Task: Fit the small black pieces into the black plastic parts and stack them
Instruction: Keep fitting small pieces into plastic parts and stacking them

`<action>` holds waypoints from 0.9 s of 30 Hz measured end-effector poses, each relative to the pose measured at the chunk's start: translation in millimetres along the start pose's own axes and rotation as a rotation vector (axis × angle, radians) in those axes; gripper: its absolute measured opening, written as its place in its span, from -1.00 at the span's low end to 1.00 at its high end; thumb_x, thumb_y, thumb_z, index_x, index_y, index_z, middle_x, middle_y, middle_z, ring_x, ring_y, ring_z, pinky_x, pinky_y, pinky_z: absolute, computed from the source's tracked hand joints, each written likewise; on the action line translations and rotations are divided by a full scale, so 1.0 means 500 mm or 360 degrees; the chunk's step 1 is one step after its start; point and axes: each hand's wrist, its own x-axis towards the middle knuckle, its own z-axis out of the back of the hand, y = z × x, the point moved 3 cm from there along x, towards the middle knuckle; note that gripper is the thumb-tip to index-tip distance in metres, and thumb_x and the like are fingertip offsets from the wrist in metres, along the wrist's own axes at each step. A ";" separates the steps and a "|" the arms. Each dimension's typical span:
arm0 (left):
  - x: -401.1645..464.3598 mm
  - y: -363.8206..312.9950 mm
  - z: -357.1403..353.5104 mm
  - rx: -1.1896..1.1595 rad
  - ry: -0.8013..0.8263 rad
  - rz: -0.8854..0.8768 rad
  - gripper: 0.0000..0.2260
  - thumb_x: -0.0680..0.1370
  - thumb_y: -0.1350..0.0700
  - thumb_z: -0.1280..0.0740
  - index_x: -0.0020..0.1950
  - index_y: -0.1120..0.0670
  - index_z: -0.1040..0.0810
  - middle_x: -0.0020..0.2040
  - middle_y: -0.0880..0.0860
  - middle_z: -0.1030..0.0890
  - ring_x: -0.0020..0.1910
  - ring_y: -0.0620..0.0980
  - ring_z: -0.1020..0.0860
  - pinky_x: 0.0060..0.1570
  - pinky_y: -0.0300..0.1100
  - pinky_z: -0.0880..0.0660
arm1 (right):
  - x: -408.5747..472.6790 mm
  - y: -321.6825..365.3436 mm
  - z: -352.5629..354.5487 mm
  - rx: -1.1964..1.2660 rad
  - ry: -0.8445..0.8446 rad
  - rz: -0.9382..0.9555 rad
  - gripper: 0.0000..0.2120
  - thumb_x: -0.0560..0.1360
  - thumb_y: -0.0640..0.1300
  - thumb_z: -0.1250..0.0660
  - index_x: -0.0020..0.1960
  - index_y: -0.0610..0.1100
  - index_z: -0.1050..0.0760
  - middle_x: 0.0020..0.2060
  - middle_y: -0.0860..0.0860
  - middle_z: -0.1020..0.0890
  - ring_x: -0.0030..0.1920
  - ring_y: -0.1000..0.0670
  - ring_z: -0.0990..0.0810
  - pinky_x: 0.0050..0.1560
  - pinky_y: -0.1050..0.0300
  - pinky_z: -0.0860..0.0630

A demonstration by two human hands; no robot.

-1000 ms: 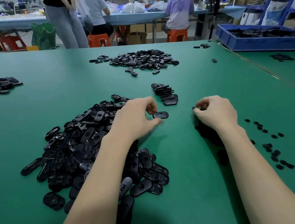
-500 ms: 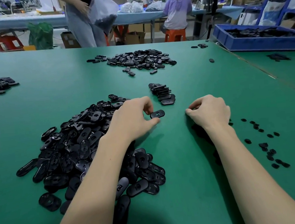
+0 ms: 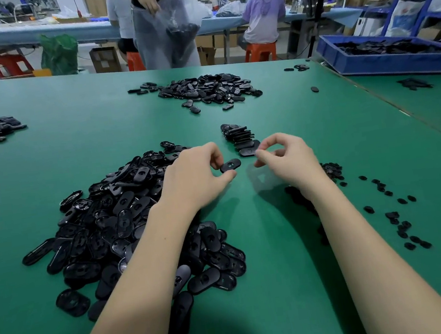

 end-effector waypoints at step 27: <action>0.000 -0.002 -0.042 -0.0035 0.0521 -0.0028 -0.73 0.41 -0.20 -0.50 0.06 -0.17 -0.66 -0.22 -0.28 -0.51 -0.24 -0.27 -0.45 -0.02 -0.26 -0.43 | -0.025 0.008 -0.032 0.0244 0.0238 -0.0193 -0.93 0.46 -0.14 -0.43 -0.19 -0.03 -0.64 -0.25 0.12 -0.74 -0.45 0.15 -0.53 -0.44 0.37 -0.37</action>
